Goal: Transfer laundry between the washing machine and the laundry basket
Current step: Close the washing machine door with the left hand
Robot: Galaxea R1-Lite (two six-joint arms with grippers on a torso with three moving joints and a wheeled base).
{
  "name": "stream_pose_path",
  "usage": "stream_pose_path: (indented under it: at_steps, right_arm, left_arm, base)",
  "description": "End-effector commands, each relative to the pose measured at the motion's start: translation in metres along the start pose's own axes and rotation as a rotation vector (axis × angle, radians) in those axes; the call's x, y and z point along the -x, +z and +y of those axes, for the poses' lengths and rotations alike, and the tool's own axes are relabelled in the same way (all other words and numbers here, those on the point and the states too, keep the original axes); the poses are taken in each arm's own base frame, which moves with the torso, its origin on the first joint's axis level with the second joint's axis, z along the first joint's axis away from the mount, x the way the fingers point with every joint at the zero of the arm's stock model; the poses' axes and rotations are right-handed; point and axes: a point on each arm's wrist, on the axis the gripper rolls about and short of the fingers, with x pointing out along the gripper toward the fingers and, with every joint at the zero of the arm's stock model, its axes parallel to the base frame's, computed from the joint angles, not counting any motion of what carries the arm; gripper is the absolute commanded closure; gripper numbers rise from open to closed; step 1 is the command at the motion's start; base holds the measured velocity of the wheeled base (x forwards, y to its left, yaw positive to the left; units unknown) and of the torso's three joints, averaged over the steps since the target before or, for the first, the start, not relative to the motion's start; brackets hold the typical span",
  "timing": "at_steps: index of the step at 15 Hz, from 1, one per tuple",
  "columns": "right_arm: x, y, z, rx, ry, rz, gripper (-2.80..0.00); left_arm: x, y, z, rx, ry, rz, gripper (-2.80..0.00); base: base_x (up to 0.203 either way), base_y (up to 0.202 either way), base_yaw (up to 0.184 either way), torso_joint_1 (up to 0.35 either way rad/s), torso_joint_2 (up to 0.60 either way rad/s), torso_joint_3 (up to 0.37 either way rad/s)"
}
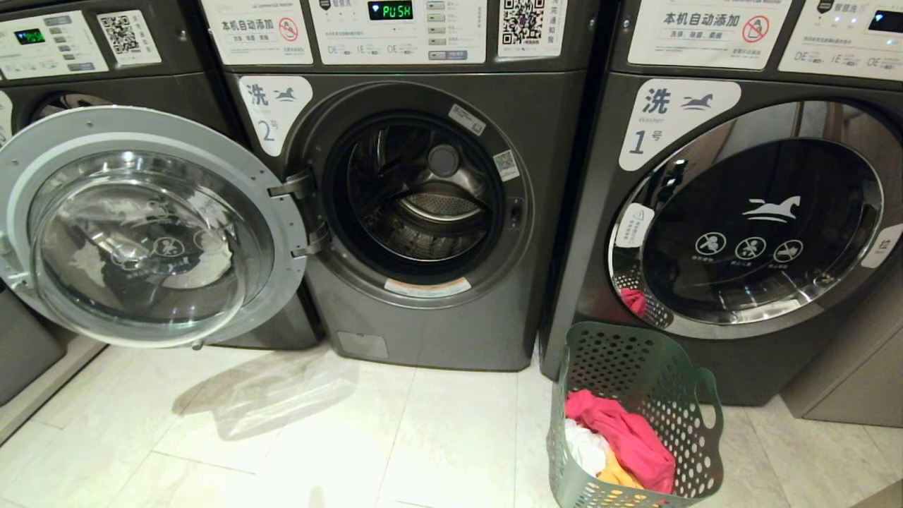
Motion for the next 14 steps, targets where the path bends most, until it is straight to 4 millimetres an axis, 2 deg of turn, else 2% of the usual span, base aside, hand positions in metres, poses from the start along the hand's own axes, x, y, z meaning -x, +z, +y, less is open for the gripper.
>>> stream_pose_path:
  at_steps: [1,4,14]
  right_arm:
    - [0.0,0.0,0.0,0.0,0.001,0.0,0.0]
    - [0.0,0.0,0.0,0.0,0.001,0.0,0.0]
    - [0.0,0.0,0.0,-0.008,-0.001,0.0,0.0]
  left_arm:
    - [0.004,0.0,-0.002,-0.003,-0.007,-0.001,0.0]
    - [0.008,0.001,-0.006,-0.007,-0.016,-0.005,0.0]
    - [0.019,-0.026,-0.01,-0.006,-0.022,0.07,0.0]
  base:
    - [0.0,0.0,0.0,0.0,0.0,0.0]
    - [0.0,0.0,0.0,0.0,0.0,0.0]
    - [0.0,0.0,0.0,0.0,0.0,0.0]
